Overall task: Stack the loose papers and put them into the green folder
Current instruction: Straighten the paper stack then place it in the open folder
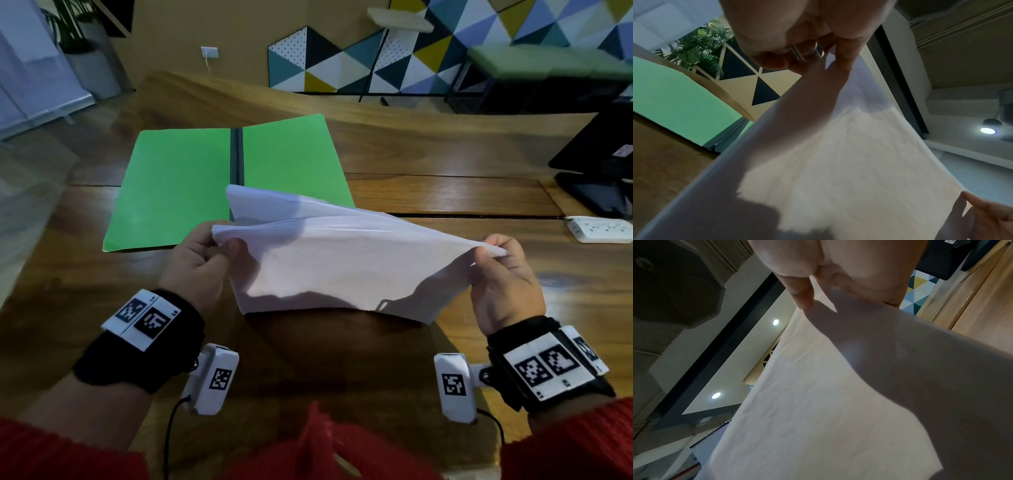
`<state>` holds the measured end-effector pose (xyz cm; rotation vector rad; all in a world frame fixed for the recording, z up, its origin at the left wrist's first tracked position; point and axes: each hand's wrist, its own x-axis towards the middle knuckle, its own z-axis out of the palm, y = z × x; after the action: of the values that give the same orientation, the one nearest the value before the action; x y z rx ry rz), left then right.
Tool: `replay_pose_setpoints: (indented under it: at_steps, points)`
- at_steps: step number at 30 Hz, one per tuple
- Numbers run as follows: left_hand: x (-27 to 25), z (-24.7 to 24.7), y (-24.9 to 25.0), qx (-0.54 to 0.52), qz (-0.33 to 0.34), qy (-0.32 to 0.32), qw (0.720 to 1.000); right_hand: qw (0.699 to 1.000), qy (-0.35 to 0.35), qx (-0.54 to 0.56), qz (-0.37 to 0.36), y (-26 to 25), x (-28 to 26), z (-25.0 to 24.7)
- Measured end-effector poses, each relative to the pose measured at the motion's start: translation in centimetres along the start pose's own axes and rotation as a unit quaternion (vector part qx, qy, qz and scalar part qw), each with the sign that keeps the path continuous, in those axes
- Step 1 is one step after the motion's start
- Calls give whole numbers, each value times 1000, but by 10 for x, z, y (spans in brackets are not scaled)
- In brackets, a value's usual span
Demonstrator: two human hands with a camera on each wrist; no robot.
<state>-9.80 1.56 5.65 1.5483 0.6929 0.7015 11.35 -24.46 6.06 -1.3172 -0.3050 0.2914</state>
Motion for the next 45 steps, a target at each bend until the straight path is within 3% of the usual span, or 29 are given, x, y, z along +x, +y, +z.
replay_pose_setpoints:
  at_steps: [4,9,12,18,22,27,29,31,34,39,42,45]
  points:
    - [5,-3,-4,12,-9,9,1000,999,-7,31,21,0,0,-7]
    - [16,-2,-3,-16,-50,-95,994,999,-16,42,19,0,3,-14]
    - [17,5,-4,25,-49,-130,990,998,-21,50,13,-4,8,-21]
    - [7,19,-1,48,-34,-103,993,999,29,20,16,-9,9,-25]
    - [-3,28,6,62,23,-76,995,987,108,-100,-65,-8,-2,-9]
    - [-15,22,23,51,104,-10,993,970,122,-82,-192,-22,-18,3]
    - [-14,20,14,37,82,-21,996,978,110,-84,-154,-15,-20,7]
    - [-11,21,-4,20,17,-26,999,983,112,-106,-96,-4,-19,10]
    - [-8,25,-18,37,-38,5,999,985,126,-109,-56,2,-14,11]
    - [-9,23,-2,23,9,22,999,987,83,-36,-130,-13,-8,3]
    - [-10,21,2,-10,41,-3,999,995,69,-19,-76,-7,-5,2]
    - [-8,23,5,-67,21,-14,997,995,81,-17,-47,0,-4,7]
